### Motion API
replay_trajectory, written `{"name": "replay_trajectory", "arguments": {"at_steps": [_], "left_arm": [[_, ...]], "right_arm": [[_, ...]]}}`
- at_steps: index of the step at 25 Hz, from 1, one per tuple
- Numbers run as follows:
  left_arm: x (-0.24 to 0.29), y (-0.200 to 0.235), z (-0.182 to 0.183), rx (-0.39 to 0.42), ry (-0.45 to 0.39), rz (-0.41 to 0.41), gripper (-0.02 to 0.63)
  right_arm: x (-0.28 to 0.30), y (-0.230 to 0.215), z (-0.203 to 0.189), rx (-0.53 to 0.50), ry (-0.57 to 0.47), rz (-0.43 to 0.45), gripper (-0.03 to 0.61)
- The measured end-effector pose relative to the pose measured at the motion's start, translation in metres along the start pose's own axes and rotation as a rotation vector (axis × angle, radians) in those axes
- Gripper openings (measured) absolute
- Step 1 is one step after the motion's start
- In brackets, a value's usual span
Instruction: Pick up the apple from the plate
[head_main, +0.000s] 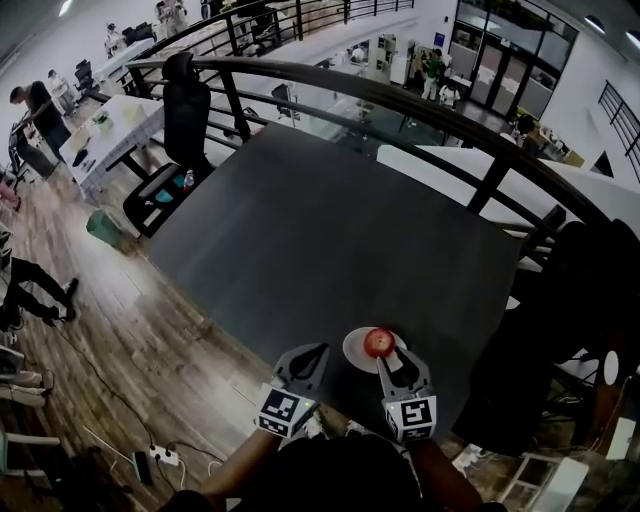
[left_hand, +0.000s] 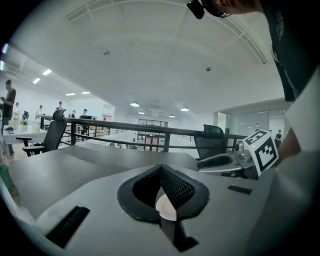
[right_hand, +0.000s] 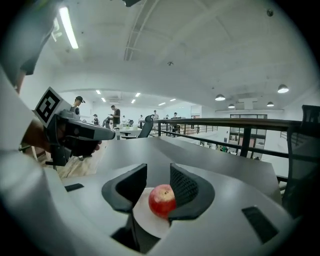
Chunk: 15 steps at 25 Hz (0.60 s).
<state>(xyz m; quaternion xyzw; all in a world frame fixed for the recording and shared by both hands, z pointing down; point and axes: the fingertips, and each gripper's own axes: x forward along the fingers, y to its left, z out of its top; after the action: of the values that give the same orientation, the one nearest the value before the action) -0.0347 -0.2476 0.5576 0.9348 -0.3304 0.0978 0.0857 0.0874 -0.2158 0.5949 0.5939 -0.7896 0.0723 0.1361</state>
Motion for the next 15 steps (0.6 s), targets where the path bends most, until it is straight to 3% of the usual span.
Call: {"name": "replay_trajectory", "arguments": {"at_steps": [5, 15], "left_arm": [[0.004, 0.005, -0.011, -0.014, 0.032, 0.014, 0.023], [0.021, 0.010, -0.041, -0.031, 0.102, 0.042, 0.023]], "right_arm": [[0.020, -0.002, -0.029, 0.006, 0.091, 0.035, 0.272], [0.056, -0.009, -0.085, 0.047, 0.245, 0.118, 0.355]]}}
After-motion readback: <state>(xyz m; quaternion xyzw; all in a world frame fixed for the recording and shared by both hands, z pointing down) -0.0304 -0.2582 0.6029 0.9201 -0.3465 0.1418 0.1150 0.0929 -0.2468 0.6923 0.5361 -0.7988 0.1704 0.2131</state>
